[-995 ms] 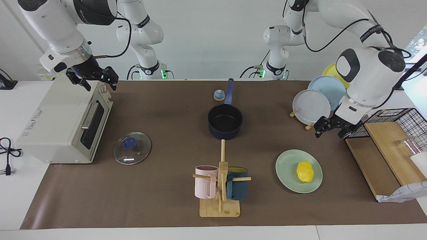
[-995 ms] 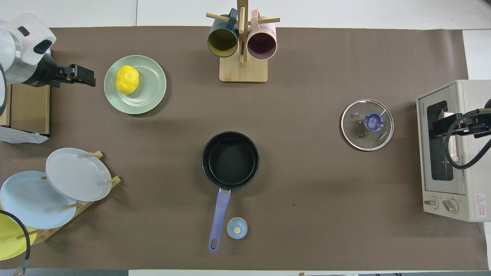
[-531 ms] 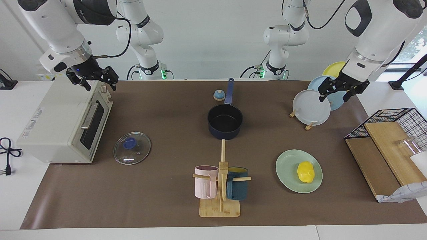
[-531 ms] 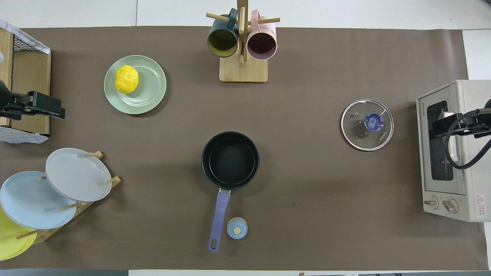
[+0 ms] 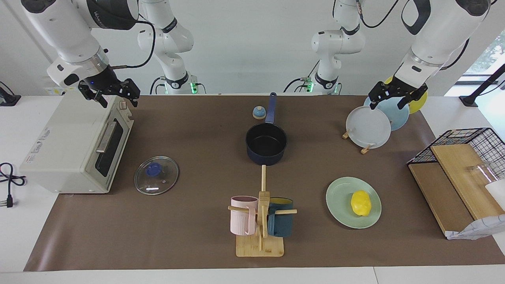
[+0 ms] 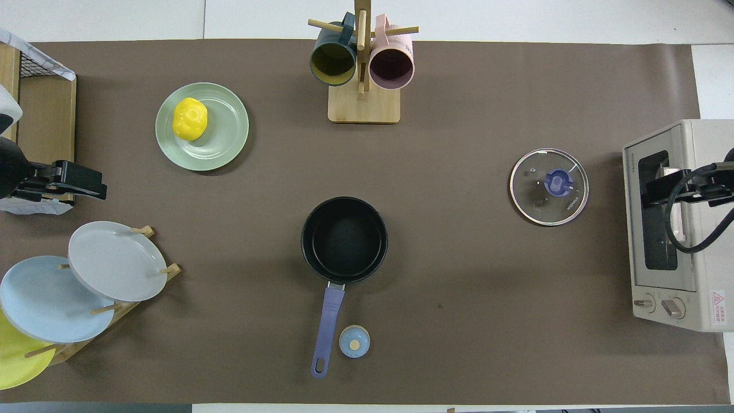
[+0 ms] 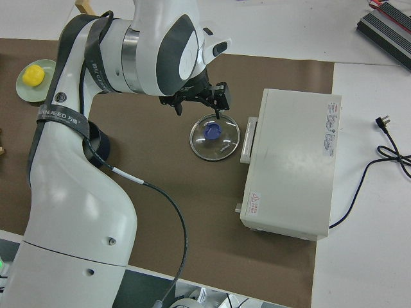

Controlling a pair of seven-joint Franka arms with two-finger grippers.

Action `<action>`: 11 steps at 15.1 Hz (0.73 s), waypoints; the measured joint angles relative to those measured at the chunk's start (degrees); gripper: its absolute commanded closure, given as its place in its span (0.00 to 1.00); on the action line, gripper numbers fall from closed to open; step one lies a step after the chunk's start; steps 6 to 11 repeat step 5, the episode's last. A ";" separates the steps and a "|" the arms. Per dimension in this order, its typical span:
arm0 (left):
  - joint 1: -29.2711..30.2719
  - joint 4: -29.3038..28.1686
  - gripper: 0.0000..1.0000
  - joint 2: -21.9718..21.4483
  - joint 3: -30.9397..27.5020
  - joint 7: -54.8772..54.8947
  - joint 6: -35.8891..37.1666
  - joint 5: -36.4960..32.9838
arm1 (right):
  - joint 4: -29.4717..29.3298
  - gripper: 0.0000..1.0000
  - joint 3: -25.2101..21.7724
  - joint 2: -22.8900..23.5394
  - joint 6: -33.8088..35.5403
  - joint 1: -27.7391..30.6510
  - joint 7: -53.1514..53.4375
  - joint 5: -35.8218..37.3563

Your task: Transfer potato from pot to plate

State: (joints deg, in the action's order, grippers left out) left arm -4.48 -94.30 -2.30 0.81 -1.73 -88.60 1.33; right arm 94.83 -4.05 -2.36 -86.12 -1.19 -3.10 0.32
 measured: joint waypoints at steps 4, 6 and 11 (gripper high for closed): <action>-0.27 0.02 0.00 -0.10 0.02 -0.12 0.00 0.00 | 0.00 0.00 0.00 0.00 0.00 0.00 0.00 0.00; -0.30 0.02 0.00 -0.10 0.02 -0.13 0.00 0.00 | 0.00 0.00 0.00 0.00 0.00 0.00 0.00 0.00; -0.30 0.02 0.00 -0.10 0.02 -0.13 0.00 0.00 | 0.00 0.00 0.00 0.00 0.00 0.00 0.00 0.00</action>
